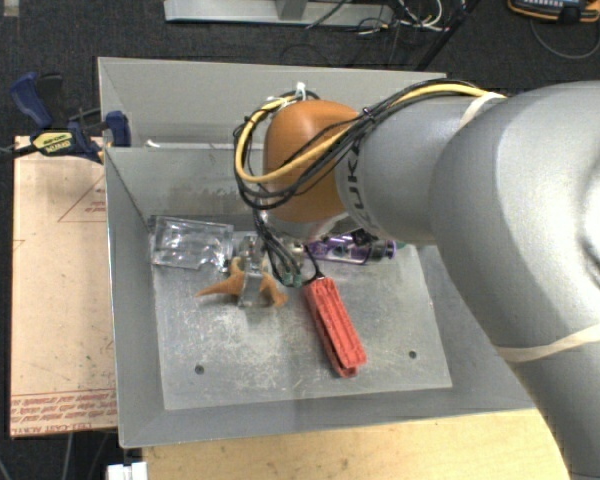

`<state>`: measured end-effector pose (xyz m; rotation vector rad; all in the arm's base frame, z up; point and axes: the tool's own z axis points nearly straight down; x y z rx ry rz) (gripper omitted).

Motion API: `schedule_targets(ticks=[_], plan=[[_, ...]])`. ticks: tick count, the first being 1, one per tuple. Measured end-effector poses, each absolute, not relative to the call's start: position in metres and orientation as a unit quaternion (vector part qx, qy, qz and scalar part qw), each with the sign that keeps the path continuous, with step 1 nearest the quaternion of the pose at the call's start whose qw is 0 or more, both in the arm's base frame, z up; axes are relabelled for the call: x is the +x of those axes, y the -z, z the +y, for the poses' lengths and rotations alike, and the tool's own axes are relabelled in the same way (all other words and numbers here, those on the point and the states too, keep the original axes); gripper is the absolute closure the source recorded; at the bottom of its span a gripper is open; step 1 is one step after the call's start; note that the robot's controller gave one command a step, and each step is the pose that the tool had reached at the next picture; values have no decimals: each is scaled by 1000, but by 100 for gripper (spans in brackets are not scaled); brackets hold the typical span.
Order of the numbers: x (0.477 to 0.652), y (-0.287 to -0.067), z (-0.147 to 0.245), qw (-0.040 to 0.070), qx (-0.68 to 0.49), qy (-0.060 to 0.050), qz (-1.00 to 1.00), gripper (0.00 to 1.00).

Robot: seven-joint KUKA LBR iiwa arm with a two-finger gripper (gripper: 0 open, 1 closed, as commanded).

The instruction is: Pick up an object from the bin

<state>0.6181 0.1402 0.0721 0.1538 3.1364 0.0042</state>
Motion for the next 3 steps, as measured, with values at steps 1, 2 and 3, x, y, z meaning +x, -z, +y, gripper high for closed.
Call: schedule_targets(ticks=[1,2,3], plan=[[617,-82,140,-2,49,-1,999,100],[616,-103,140,-2,49,-1,999,100],[617,-125,141,-1,49,-1,999,100]])
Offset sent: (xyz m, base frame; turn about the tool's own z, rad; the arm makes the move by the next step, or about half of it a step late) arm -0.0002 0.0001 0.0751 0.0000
